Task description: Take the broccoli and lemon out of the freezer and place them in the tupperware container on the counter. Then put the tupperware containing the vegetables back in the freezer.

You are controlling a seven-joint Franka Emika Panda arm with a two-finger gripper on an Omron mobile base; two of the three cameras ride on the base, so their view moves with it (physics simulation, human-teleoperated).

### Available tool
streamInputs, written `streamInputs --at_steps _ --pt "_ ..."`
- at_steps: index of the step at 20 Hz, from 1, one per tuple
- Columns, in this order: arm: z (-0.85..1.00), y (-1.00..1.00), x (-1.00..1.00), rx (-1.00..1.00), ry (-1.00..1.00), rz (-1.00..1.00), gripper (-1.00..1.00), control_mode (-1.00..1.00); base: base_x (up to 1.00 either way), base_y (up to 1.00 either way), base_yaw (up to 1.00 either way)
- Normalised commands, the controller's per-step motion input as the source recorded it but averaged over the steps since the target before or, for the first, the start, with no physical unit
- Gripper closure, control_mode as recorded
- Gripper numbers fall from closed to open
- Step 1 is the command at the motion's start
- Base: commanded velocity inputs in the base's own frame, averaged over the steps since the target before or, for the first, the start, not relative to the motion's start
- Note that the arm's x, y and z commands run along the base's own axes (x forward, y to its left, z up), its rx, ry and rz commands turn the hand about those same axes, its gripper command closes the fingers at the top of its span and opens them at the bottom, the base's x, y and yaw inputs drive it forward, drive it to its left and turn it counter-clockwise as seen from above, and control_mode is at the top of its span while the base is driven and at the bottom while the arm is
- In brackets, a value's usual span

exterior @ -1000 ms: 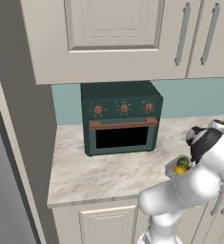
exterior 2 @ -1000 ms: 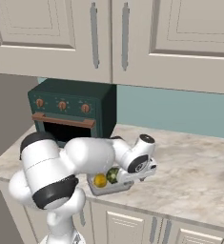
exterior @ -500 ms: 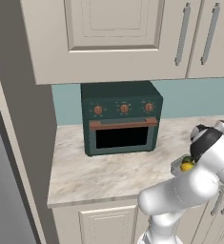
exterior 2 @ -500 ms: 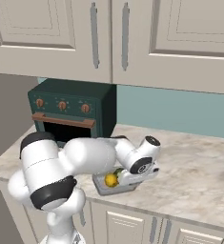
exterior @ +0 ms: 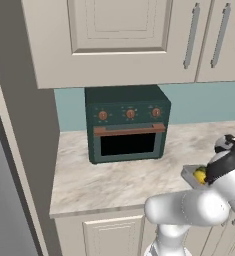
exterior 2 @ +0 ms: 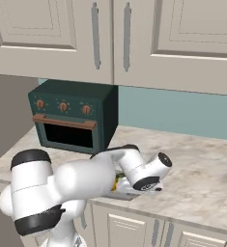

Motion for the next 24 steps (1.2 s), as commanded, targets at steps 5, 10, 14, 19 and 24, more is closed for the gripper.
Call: streamInputs --at_steps 5,10,14,19,24 --pt "0.62 0.13 -0.01 0.22 0.01 -0.33 1.0 -1.0 0.0 0.0 0.0" --pt "0.93 0.12 -0.01 0.13 0.0 -0.2 1.0 -1.0 0.0 0.0 0.0" --pt "0.87 0.22 -0.23 0.01 0.02 -0.06 1.0 -1.0 0.0 0.0 0.0" --pt "0.8 0.42 -0.39 -0.02 0.07 -0.01 1.0 -1.0 0.0 0.0 0.0" --pt "0.8 0.6 -0.44 -0.1 0.02 0.0 1.0 -1.0 0.0 0.0 0.0"
